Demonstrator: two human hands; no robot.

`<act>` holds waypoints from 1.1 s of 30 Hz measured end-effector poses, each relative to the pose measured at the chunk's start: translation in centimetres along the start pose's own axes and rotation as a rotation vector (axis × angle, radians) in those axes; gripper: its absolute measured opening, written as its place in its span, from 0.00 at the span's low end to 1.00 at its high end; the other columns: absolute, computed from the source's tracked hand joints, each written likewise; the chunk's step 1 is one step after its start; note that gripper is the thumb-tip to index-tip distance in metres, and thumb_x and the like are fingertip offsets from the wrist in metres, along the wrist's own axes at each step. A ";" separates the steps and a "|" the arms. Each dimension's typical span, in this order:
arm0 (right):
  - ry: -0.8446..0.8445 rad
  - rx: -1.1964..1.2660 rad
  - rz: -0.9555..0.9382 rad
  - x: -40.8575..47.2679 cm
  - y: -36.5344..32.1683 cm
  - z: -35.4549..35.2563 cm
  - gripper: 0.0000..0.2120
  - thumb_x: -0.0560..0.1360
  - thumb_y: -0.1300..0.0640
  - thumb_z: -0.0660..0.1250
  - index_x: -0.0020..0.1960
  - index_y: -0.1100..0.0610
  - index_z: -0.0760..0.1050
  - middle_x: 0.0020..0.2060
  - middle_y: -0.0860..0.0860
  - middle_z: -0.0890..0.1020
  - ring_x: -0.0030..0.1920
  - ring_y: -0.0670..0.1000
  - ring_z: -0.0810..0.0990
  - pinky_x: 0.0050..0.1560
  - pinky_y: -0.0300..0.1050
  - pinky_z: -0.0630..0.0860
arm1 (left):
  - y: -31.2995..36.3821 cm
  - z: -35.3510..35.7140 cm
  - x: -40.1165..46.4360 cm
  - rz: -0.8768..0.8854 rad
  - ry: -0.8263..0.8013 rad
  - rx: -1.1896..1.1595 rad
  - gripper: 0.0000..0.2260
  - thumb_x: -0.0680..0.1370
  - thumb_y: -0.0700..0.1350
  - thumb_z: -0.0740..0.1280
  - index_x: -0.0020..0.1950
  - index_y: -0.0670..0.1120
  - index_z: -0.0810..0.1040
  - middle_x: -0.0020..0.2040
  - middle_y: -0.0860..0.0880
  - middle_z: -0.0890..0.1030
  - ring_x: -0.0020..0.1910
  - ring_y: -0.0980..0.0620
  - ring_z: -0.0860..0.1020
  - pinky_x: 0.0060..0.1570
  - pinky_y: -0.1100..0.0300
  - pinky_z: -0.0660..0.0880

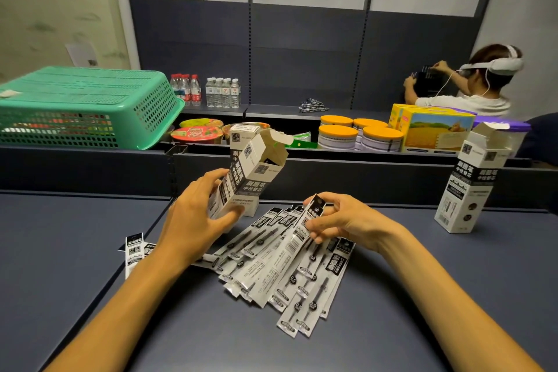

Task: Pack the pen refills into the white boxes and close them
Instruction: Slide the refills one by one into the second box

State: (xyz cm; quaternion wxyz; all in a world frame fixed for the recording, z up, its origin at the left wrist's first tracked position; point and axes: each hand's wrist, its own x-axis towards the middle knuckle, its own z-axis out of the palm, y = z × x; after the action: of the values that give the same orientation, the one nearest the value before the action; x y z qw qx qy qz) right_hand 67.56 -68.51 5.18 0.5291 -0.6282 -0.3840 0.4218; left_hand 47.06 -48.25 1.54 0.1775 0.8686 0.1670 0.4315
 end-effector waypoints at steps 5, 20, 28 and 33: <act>0.029 0.179 -0.004 0.0 -0.2 0.1 0.08 0.70 0.71 0.72 0.47 0.64 0.78 0.37 0.58 0.82 0.37 0.52 0.81 0.40 0.41 0.82 | -0.1 0.0 0.0 -0.003 -0.008 0.006 0.30 0.70 0.59 0.71 0.70 0.57 0.65 0.58 0.51 0.78 0.54 0.54 0.76 0.49 0.52 0.79; -0.006 0.187 0.047 -0.3 -0.5 1.0 0.15 0.75 0.61 0.70 0.59 0.67 0.73 0.49 0.63 0.84 0.46 0.58 0.85 0.42 0.43 0.83 | -0.1 -0.1 0.0 -0.001 -0.018 0.016 0.31 0.69 0.60 0.70 0.70 0.58 0.64 0.58 0.51 0.78 0.54 0.54 0.76 0.48 0.53 0.79; 0.079 0.110 0.016 -0.2 -0.2 1.2 0.14 0.74 0.64 0.71 0.58 0.67 0.74 0.49 0.64 0.84 0.41 0.56 0.84 0.38 0.43 0.83 | 0.0 0.0 0.0 -0.005 -0.021 0.010 0.31 0.70 0.60 0.70 0.70 0.58 0.64 0.59 0.52 0.78 0.54 0.54 0.76 0.48 0.54 0.79; 0.032 0.038 0.013 -0.4 -0.2 1.6 0.14 0.80 0.57 0.65 0.62 0.64 0.71 0.50 0.61 0.85 0.45 0.58 0.85 0.38 0.43 0.83 | 0.0 -0.1 0.0 -0.010 -0.020 0.009 0.31 0.69 0.60 0.70 0.70 0.58 0.65 0.59 0.52 0.78 0.55 0.55 0.76 0.48 0.53 0.79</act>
State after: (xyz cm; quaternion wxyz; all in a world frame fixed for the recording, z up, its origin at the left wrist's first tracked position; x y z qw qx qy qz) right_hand 65.91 -68.25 5.31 0.5444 -0.6272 -0.3632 0.4223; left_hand 46.98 -48.24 1.59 0.1773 0.8728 0.1717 0.4211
